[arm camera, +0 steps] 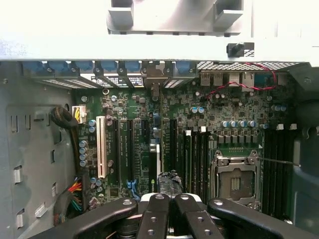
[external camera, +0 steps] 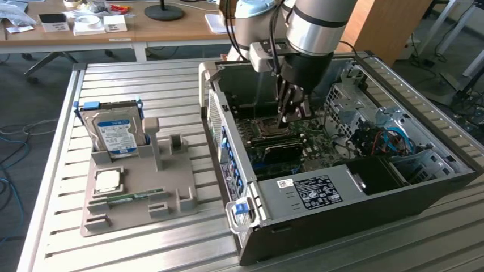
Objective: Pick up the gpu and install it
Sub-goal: 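Press down on the gpu until it lock into place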
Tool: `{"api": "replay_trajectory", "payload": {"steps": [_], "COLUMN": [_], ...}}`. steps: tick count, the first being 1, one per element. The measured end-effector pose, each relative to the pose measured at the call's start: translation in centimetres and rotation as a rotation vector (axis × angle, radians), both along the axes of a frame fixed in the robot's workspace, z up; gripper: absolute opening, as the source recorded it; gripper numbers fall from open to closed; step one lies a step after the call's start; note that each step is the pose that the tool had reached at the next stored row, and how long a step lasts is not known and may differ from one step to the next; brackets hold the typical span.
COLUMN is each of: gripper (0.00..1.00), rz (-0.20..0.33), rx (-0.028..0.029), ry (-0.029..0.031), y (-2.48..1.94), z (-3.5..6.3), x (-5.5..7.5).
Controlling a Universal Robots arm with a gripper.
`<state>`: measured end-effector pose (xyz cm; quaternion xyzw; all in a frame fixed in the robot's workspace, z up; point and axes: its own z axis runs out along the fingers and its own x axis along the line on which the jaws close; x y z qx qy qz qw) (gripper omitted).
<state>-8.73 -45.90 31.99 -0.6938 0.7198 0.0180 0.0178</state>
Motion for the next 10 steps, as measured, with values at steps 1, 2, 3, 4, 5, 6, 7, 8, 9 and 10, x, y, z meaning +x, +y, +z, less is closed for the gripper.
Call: {"api": "replay_trajectory", "payload": {"steps": [1, 2, 3, 4, 5, 6, 7, 8, 9, 10], "gripper": [0.11, 0.11, 0.11, 0.11, 0.11, 0.11, 0.11, 0.11, 0.11, 0.11], "rz": [0.0, 0.0, 0.0, 0.0, 0.0, 0.0, 0.0, 0.0, 0.0, 0.0], "rx": [-0.0006, -0.0011, -0.0012, -0.001, -0.0009, -0.001, -0.0012, -0.0012, -0.0012, -0.0012], "ry": [0.0001, 0.0003, 0.0001, -0.0001, -0.0001, -0.0002, 0.0, 0.0, 0.0, 0.0], "y": [0.0, 0.0, 0.0, 0.0, 0.0, 0.0, 0.0, 0.0, 0.0, 0.0], "z": [0.05, 0.12, 0.16, 0.17, 0.17, 0.17, 0.19, 0.19, 0.19, 0.18], "x": [0.0, 0.0, 0.0, 0.0, 0.0, 0.0, 0.0, 0.0, 0.0, 0.0]}}
